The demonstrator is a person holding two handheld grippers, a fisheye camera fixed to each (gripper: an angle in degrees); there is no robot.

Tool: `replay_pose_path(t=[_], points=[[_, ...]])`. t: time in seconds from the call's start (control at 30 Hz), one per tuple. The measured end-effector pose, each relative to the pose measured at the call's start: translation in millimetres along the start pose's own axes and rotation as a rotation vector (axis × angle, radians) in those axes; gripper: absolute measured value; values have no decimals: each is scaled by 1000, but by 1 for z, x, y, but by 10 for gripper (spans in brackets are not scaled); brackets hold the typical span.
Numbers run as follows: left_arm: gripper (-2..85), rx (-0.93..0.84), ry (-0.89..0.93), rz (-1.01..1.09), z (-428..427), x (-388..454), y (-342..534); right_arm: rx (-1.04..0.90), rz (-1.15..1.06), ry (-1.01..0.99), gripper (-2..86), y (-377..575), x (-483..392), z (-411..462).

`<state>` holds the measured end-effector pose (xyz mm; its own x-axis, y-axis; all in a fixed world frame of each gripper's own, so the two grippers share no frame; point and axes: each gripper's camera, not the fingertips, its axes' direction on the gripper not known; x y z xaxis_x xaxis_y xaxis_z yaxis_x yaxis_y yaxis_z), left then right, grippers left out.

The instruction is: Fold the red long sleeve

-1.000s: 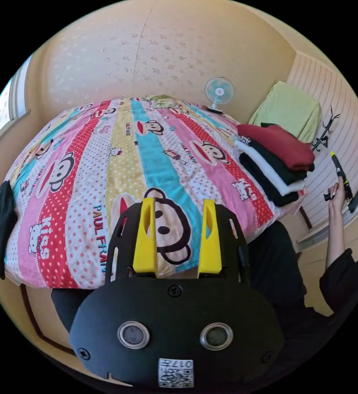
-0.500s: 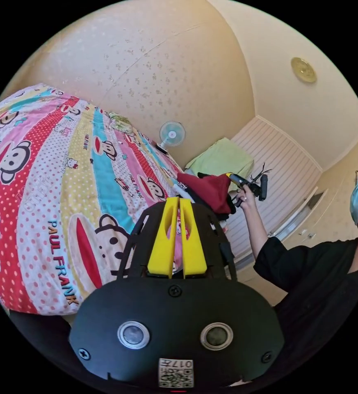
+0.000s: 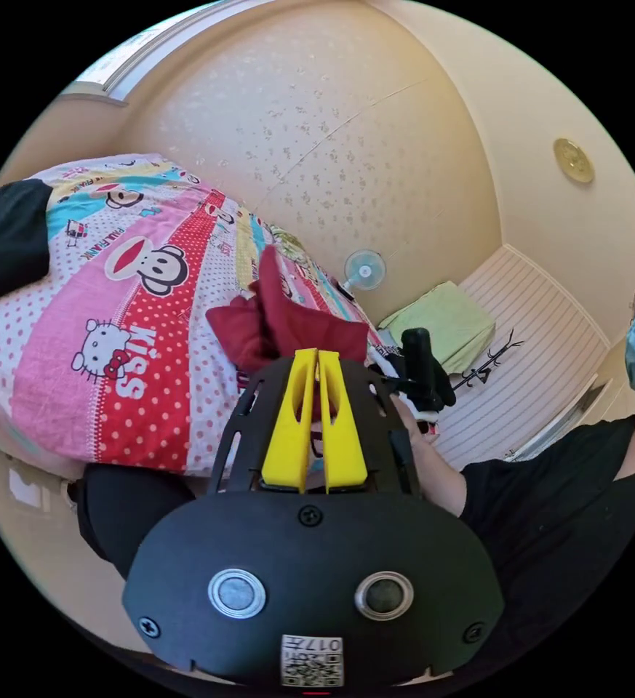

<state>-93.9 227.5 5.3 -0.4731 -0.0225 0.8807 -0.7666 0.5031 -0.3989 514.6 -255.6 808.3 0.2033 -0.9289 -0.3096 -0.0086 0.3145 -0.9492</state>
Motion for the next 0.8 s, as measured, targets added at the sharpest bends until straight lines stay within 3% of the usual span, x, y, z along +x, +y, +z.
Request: replay_pose_path(t=[0.13, 0.23, 0.37, 0.43, 0.47, 0.5, 0.63, 0.7, 0.8], points=[[-10, -13, -120, 18, -13, -6, -6, 30, 55, -51, 54, 30, 16, 7], [-10, -17, -160, -15, -7, -12, -17, 130, 87, 202, 97, 15, 34, -44], [-8, -79, -99, -50, 20, -11, -33, 239, 209, 722, 129, -9, 77, -108], [-1, -144, -128, -56, 44, -2, -40, 216, 269, 879, 131, -9, 109, -112], [1, -158, -140, -53, 50, 0, -42, 86, 302, 912, 128, -8, 140, -99], [20, -181, -156, -44, 61, 5, -45, -130, 348, 888, 121, -2, 177, -72], [109, -240, -168, -28, 89, 20, -75, -39, 199, 837, 47, 24, 150, -76], [113, -236, -183, 6, 93, 31, -91, 70, 71, 524, 37, 53, 111, -109], [115, -228, -207, 58, 100, 45, -117, 87, -81, 175, 31, 108, 68, -146]])
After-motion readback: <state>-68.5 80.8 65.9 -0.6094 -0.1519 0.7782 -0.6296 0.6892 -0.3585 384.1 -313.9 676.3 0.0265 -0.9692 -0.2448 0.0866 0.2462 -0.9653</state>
